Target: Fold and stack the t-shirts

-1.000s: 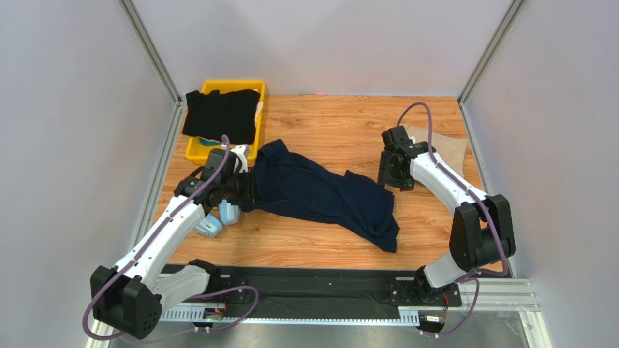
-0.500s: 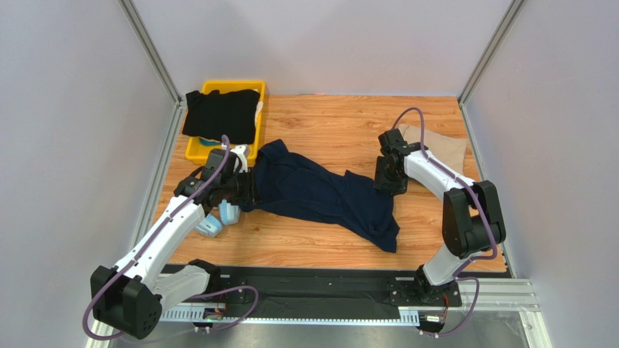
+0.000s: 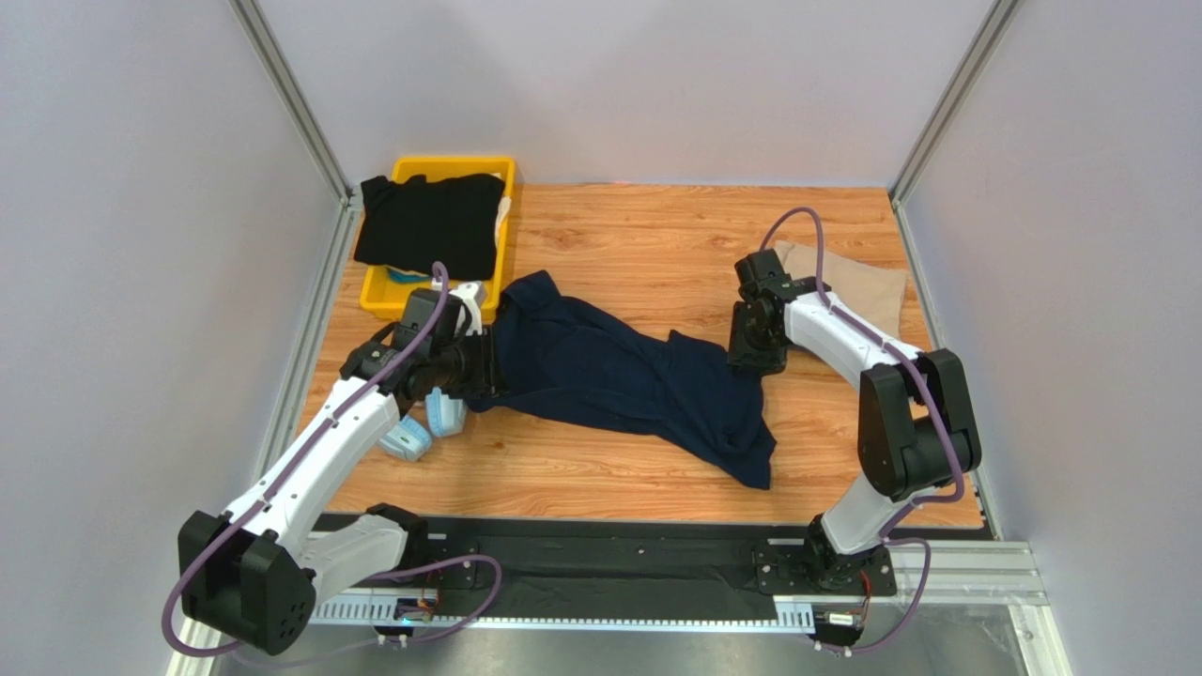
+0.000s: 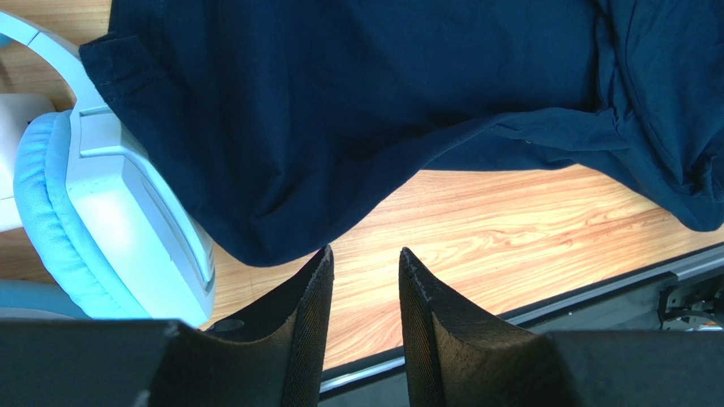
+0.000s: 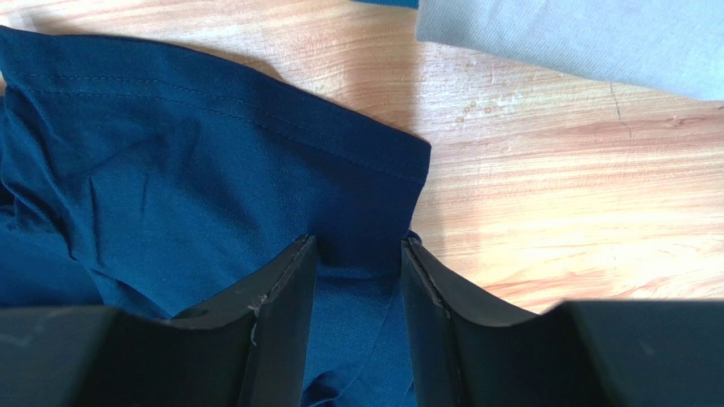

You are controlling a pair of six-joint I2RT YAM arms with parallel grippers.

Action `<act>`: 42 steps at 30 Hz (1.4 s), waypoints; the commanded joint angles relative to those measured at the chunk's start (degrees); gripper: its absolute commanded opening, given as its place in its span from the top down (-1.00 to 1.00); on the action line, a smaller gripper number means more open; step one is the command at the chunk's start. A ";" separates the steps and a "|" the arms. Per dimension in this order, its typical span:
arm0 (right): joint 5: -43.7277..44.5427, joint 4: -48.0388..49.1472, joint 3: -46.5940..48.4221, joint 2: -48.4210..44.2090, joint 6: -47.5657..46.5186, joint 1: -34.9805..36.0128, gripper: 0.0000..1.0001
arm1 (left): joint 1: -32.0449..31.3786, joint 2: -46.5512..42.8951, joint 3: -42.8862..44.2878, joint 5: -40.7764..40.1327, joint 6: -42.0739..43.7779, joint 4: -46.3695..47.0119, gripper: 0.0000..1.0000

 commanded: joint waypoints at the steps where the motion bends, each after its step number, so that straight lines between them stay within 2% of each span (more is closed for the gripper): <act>1: -0.33 3.23 -0.02 0.64 -0.35 -0.14 0.13 | -0.21 0.09 -0.36 -0.01 0.12 1.20 0.17; 3: -0.76 3.40 -0.02 0.91 -0.35 -0.06 0.17 | -0.21 0.18 -0.45 0.08 0.04 1.38 0.18; 6: -0.50 3.93 -0.20 0.82 -0.09 -0.14 0.36 | -0.21 0.18 -0.45 -0.01 0.12 1.29 0.18; 7: -0.50 4.19 -0.20 0.73 -0.09 -0.14 0.54 | -0.21 0.18 -0.45 0.08 0.12 1.29 0.18; 8: -0.59 4.28 -0.20 0.56 0.00 -0.14 0.59 | -0.21 0.18 -0.54 -0.01 0.12 1.38 0.18; 29: 0.73 5.78 -0.46 0.03 -0.09 -0.14 0.41 | -0.56 1.06 -0.63 1.13 -0.23 2.26 0.18; 31: 0.73 6.30 -0.73 -0.49 -0.17 -0.14 0.56 | -0.73 1.32 -0.63 1.04 -0.32 2.35 0.18; 42: 0.29 9.99 -3.54 -6.91 -0.70 0.03 0.99 | -1.96 3.78 -0.01 -0.45 -0.49 3.05 0.17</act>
